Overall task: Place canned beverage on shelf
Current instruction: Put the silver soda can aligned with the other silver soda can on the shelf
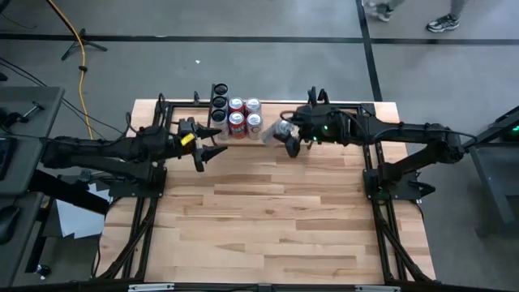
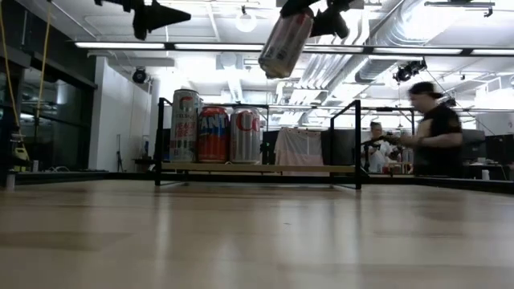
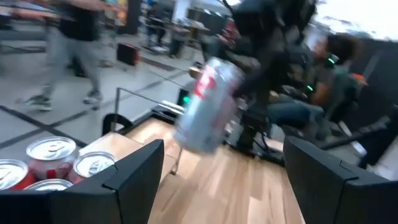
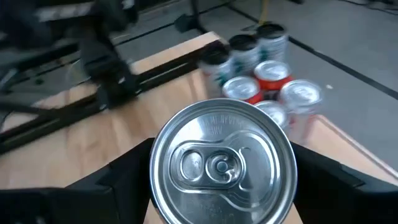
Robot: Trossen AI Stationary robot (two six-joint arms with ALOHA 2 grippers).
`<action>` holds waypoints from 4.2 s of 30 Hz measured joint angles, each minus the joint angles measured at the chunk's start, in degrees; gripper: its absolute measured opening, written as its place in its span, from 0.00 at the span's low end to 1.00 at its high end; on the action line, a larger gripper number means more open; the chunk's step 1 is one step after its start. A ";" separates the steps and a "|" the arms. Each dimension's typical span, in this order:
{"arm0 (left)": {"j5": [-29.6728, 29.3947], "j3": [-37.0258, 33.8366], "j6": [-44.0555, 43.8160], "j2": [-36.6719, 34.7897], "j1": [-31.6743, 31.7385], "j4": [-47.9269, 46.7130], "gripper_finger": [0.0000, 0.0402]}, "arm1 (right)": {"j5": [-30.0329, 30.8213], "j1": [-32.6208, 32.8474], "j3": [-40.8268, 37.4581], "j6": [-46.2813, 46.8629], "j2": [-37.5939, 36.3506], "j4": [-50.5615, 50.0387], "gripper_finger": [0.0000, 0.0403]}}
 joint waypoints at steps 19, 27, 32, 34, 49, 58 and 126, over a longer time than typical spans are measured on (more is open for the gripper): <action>16.86 0.00 -1.09 -1.66 16.09 -0.09 0.71 | 0.46 -13.15 26.62 -8.76 26.60 -31.68 0.72; 15.07 0.00 -1.62 -1.66 16.09 -0.07 0.71 | -8.00 -19.64 15.84 -9.51 27.27 -18.89 0.72; 13.24 0.00 -1.62 -1.66 16.09 -0.06 0.71 | -8.95 -20.43 12.08 -9.65 27.25 -11.09 0.72; 13.14 0.00 -1.62 -1.66 16.06 -0.08 0.71 | -8.91 -20.45 10.84 -10.25 27.23 -9.84 0.72; 12.97 0.00 -1.62 -1.66 16.04 -0.09 0.71 | -8.94 -20.36 8.30 -12.96 26.97 -5.99 0.80; 12.97 0.00 -1.62 -1.66 16.04 -0.09 0.71 | -8.92 -20.39 8.04 -12.90 27.23 -7.86 0.82; 12.26 0.00 -2.22 -1.66 16.05 -0.09 0.71 | -16.69 -3.25 -21.44 12.74 -12.79 36.90 0.94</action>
